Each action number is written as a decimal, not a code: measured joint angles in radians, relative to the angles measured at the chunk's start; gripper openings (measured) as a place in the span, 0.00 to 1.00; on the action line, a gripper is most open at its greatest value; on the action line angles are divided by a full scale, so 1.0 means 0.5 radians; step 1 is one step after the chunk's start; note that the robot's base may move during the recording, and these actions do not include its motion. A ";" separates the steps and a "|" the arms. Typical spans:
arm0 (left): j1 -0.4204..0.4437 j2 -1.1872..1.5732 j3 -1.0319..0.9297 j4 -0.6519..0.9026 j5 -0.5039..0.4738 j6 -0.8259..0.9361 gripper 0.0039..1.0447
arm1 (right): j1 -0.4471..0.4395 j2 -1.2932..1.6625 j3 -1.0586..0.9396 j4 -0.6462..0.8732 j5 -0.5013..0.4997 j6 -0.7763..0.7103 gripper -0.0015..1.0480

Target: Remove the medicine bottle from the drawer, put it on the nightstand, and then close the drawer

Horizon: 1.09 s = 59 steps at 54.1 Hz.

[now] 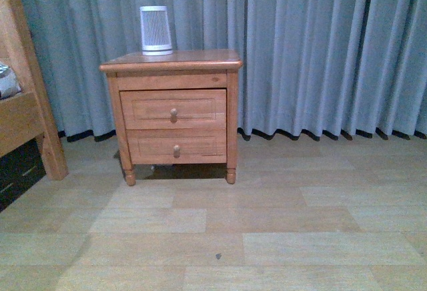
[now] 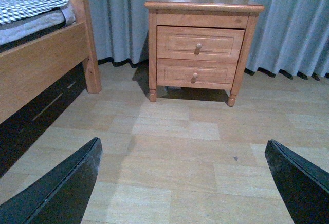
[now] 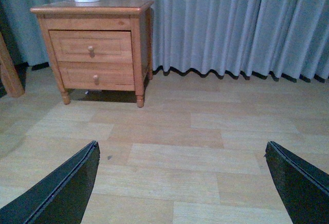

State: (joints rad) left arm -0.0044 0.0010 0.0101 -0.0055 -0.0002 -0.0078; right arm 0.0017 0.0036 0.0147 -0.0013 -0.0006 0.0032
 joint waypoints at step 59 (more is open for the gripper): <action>0.000 0.000 0.000 0.000 0.000 0.000 0.94 | 0.000 0.000 0.000 0.000 0.000 0.000 0.93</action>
State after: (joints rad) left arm -0.0044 0.0010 0.0101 -0.0055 -0.0002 -0.0078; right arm 0.0017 0.0036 0.0147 -0.0013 -0.0006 0.0032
